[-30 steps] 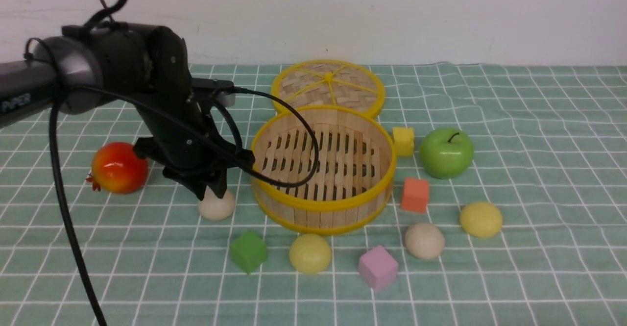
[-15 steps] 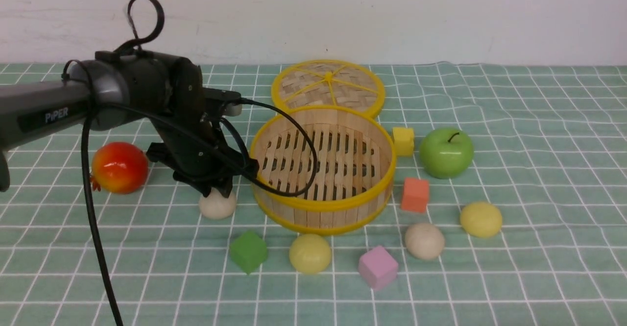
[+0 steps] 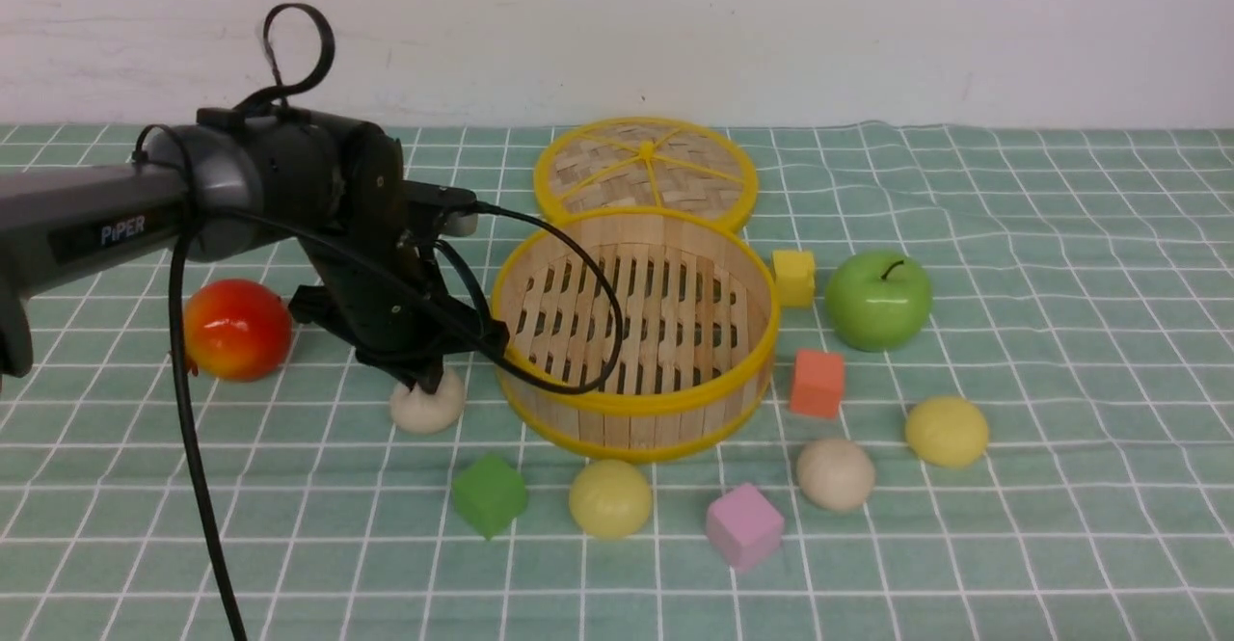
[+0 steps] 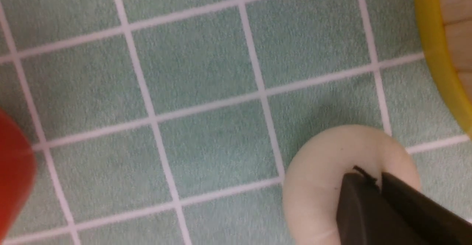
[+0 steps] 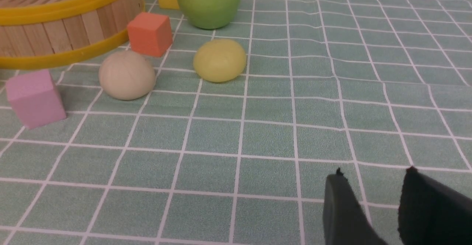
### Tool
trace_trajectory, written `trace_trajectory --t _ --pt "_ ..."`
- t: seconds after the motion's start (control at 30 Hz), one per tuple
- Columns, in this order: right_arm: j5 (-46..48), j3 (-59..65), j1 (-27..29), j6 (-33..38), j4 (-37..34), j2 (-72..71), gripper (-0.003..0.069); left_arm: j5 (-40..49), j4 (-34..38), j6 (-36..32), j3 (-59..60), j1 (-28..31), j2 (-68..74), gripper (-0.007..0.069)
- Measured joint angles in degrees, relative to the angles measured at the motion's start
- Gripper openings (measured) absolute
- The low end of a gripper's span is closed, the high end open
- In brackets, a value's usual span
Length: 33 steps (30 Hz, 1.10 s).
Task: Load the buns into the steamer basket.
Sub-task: Use the left arm to grab a steamed stuffed bun, then use the left arm to put the steamed stuffed bun into the steamer
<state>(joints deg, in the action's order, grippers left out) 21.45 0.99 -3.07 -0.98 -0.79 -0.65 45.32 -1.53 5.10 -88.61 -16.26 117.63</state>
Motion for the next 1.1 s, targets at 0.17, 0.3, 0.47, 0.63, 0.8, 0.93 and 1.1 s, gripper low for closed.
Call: trace_trajectory --t 0.17,0.3,0.47,0.63,0.8,0.93,1.1 --pt "0.00 0.00 0.00 0.00 0.00 0.00 0.0239 4.56 0.00 -0.05 -1.28 -0.40 -2.72 -0.0012" --pt "0.00 0.00 0.00 0.00 0.00 0.00 0.0239 6.01 -0.28 -1.17 -4.53 -3.67 -8.60 -0.0012" --pt "0.00 0.00 0.00 0.00 0.00 0.00 0.0239 2.79 0.65 -2.79 -9.78 -9.81 -11.09 -0.0012" --pt "0.00 0.00 0.00 0.00 0.05 0.00 0.0239 -3.51 -0.52 -2.79 -11.02 -10.28 -5.34 -0.0012" --pt "0.00 0.00 0.00 0.00 0.05 0.00 0.0239 -8.58 -2.06 -2.79 -11.02 -10.28 0.67 0.0025" --pt "0.00 0.00 0.00 0.00 0.05 0.00 0.0239 -9.63 -4.49 -2.79 -11.02 -10.28 2.65 0.0148" --pt "0.00 0.00 0.00 0.00 0.05 0.00 0.0239 -9.98 -6.32 -1.48 -11.02 -10.28 2.52 0.0358"
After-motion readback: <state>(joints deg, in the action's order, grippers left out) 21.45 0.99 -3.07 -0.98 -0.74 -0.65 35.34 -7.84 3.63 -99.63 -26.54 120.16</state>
